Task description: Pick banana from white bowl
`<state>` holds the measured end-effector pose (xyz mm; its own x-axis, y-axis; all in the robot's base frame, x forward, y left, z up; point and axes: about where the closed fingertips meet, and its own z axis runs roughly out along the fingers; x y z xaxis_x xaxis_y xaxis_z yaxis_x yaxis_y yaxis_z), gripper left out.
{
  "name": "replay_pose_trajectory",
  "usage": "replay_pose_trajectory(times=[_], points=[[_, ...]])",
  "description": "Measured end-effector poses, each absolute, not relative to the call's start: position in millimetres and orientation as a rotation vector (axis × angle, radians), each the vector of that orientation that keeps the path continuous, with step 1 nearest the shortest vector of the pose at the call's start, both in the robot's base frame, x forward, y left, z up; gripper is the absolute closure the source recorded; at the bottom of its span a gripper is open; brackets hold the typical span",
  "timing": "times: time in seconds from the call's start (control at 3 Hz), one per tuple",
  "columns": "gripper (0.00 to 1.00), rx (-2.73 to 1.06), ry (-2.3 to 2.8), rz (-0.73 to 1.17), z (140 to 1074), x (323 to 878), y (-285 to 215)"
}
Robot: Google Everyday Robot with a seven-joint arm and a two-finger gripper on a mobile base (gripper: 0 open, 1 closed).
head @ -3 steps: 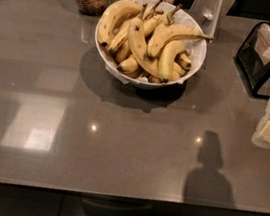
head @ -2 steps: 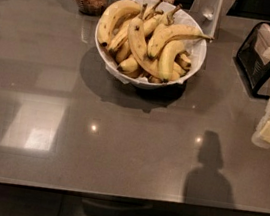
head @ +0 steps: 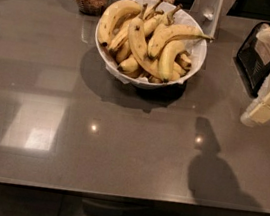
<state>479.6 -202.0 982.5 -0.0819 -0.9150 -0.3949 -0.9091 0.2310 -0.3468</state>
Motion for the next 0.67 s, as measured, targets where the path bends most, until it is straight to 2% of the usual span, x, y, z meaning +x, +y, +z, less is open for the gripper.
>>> replay_pose_trajectory(times=[0.67], points=[[0.00, -1.704, 1.741, 0.052, 975.3, 572.3, -167.4]])
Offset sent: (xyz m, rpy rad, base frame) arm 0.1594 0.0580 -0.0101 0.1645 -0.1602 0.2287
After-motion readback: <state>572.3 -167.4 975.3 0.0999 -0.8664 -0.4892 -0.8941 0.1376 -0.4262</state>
